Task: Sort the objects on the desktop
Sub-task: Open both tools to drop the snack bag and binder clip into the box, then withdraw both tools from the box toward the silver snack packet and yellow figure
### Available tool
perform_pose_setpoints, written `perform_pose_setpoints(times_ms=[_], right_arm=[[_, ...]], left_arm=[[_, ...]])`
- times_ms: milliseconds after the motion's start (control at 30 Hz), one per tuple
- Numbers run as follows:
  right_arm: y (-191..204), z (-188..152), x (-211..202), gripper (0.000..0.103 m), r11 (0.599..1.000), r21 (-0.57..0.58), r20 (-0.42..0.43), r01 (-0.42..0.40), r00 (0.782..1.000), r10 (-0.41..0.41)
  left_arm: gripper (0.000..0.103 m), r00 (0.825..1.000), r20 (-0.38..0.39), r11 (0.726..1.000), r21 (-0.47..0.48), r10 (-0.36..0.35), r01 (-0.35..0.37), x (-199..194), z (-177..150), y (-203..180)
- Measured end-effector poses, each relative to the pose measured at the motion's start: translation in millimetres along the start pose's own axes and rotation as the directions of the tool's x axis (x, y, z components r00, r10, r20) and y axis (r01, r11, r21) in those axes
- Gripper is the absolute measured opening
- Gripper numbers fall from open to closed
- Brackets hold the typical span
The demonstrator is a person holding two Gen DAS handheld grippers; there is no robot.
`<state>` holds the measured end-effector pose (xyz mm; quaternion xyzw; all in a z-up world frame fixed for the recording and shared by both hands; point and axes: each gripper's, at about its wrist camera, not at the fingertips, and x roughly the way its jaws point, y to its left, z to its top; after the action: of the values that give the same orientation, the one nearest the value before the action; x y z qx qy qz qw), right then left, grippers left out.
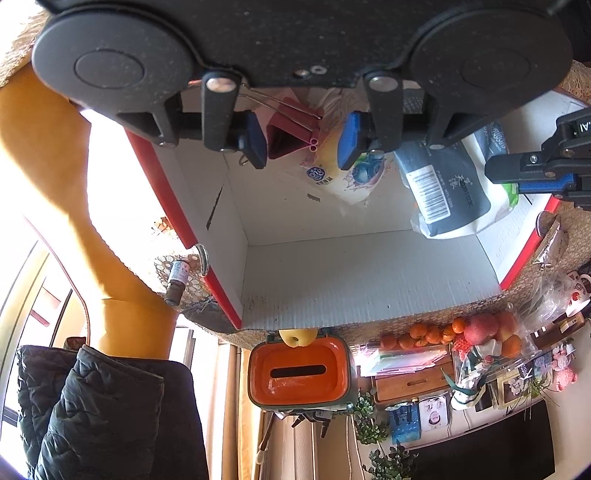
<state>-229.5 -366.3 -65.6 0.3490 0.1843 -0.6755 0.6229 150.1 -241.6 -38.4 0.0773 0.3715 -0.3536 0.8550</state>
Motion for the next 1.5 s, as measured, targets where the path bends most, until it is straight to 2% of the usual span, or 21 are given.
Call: perform_pose_setpoints(times_ms=[133, 267, 533, 567, 633, 667, 933, 1133, 1200, 1333, 1367, 1433, 1500], right_arm=[[4, 0, -7, 0.057, 1.000, -0.011, 0.019, -0.014, 1.000, 0.014], [6, 2, -14, 0.064, 0.999, -0.019, 0.029, -0.028, 0.999, 0.028], [8, 2, -26, 0.065, 0.999, -0.018, 0.048, -0.034, 0.998, 0.035], [8, 2, -28, 0.065, 0.999, -0.018, 0.050, -0.035, 0.998, 0.036], [9, 1, -31, 0.065, 0.999, -0.018, 0.055, -0.039, 0.998, 0.040], [9, 0, -33, 0.065, 0.999, -0.017, 0.058, -0.042, 0.997, 0.043], [10, -3, -44, 0.065, 0.999, -0.007, 0.072, -0.051, 0.996, 0.052], [12, -4, -61, 0.070, 0.998, -0.003, 0.098, -0.068, 0.993, 0.068], [14, -4, -66, 0.070, 0.997, -0.003, 0.105, -0.075, 0.992, 0.075], [20, -6, -75, 0.071, 0.996, 0.001, 0.119, -0.087, 0.989, 0.086], [22, -6, -77, 0.072, 0.996, 0.002, 0.123, -0.089, 0.989, 0.088], [26, -8, -83, 0.074, 0.995, 0.004, 0.133, -0.096, 0.987, 0.094], [30, -9, -89, 0.076, 0.995, 0.006, 0.142, -0.098, 0.985, 0.096]], left_arm=[[0.011, 1.000, -0.007, 1.000, 0.003, 0.013, -0.013, -4, -1, 0], [0.012, 1.000, 0.000, 1.000, 0.005, 0.024, -0.024, -12, -3, -1], [0.013, 1.000, 0.007, 1.000, -0.006, 0.022, -0.022, -26, -9, -1], [0.019, 1.000, 0.010, 1.000, -0.009, 0.022, -0.022, -27, -9, -1], [0.041, 1.000, 0.017, 1.000, -0.014, 0.017, -0.017, -30, -10, -1], [0.059, 1.000, 0.023, 1.000, -0.013, 0.010, -0.010, -32, -10, -2], [0.064, 0.998, 0.055, 1.000, 0.023, -0.016, 0.015, -42, -12, -15], [0.075, 0.997, 0.073, 0.999, 0.021, -0.027, 0.025, -53, -16, -17], [0.083, 0.996, 0.081, 0.999, 0.020, -0.034, 0.032, -58, -16, -18], [0.086, 0.994, 0.100, 0.999, 0.014, -0.034, 0.033, -70, -19, -17], [0.089, 0.994, 0.105, 0.999, 0.011, -0.033, 0.032, -73, -21, -17], [0.101, 0.993, 0.115, 1.000, 0.005, -0.026, 0.025, -79, -22, -14], [0.103, 0.991, 0.130, 1.000, -0.003, -0.017, 0.018, -86, -25, -12]])
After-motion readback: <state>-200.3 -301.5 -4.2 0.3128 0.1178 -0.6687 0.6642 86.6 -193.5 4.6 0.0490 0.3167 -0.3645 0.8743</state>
